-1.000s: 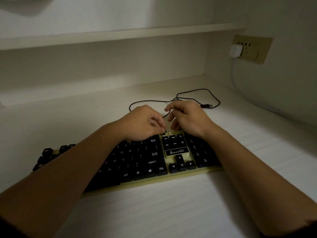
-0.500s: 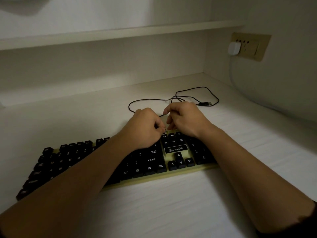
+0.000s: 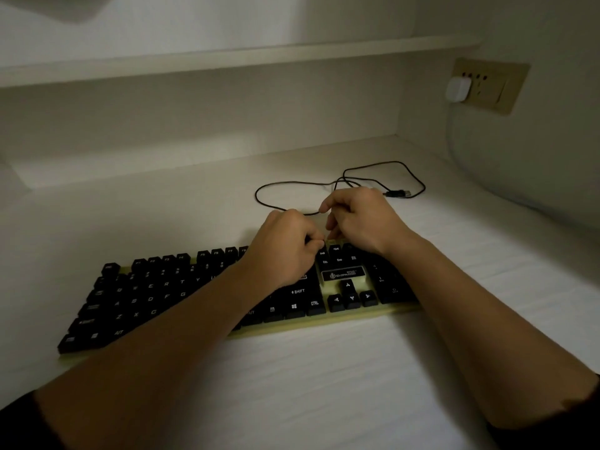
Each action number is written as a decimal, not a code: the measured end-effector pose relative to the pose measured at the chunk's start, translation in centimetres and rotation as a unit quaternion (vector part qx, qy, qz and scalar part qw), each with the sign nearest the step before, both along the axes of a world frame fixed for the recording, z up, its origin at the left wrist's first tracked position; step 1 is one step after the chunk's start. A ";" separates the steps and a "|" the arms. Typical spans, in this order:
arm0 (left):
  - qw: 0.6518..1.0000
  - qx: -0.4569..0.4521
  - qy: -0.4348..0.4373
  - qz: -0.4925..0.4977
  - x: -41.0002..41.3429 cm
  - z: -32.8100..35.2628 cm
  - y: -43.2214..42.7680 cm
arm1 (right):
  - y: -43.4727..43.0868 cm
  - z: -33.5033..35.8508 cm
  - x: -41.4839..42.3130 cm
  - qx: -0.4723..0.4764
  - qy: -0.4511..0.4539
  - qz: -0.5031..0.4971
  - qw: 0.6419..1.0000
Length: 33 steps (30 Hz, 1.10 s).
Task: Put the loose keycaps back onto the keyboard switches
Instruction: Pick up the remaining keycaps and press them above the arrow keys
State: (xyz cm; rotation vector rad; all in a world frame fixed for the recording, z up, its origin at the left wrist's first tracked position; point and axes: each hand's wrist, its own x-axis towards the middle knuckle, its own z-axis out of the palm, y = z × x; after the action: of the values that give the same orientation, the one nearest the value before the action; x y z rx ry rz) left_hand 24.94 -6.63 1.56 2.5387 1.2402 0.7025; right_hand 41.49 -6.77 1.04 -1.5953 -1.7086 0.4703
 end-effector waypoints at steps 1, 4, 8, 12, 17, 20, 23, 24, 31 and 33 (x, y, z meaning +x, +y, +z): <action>1.000 -0.005 -0.018 0.000 -0.1 0.0 -0.1 | 0.0 0.1 0.0 0.000 0.002 0.001 1.000; 0.999 -0.001 -0.042 -0.007 -0.3 -0.2 -0.2 | 0.1 0.0 0.2 -0.005 0.015 0.000 1.000; 0.999 0.019 -0.025 -0.014 -0.2 -0.2 -0.1 | 0.2 -0.1 0.2 -0.009 0.018 0.001 1.000; 0.999 0.033 -0.023 -0.018 -0.4 -0.2 -0.2 | 0.2 0.0 0.2 -0.005 0.019 0.000 1.000; 0.999 0.025 0.003 -0.024 -0.4 -0.2 -0.3 | 0.2 0.1 0.3 -0.004 0.056 -0.008 0.998; 1.000 0.017 -0.003 -0.024 -0.6 -0.2 -0.1 | 0.2 0.4 0.4 -0.003 0.098 -0.019 0.995; 0.999 -0.001 0.032 -0.006 -0.6 0.0 -0.1 | 0.1 0.8 0.7 0.021 0.125 -0.039 0.991; 1.000 -0.003 0.031 -0.001 -0.5 0.2 0.0 | 0.1 1.1 1.0 0.037 0.124 -0.048 0.990; 0.995 -0.037 0.096 0.000 2.1 1.2 2.8 | -0.2 1.6 3.1 0.113 0.094 -0.171 0.974; 0.995 -0.044 0.093 -0.001 3.3 1.6 3.6 | -0.1 1.6 3.4 0.106 0.096 -0.190 0.971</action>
State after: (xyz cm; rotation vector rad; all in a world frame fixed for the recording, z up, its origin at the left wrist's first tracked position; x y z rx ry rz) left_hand 28.26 -3.01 3.15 2.5799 1.2931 0.4087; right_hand 44.92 -6.88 2.64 -1.6131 -1.2275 0.2325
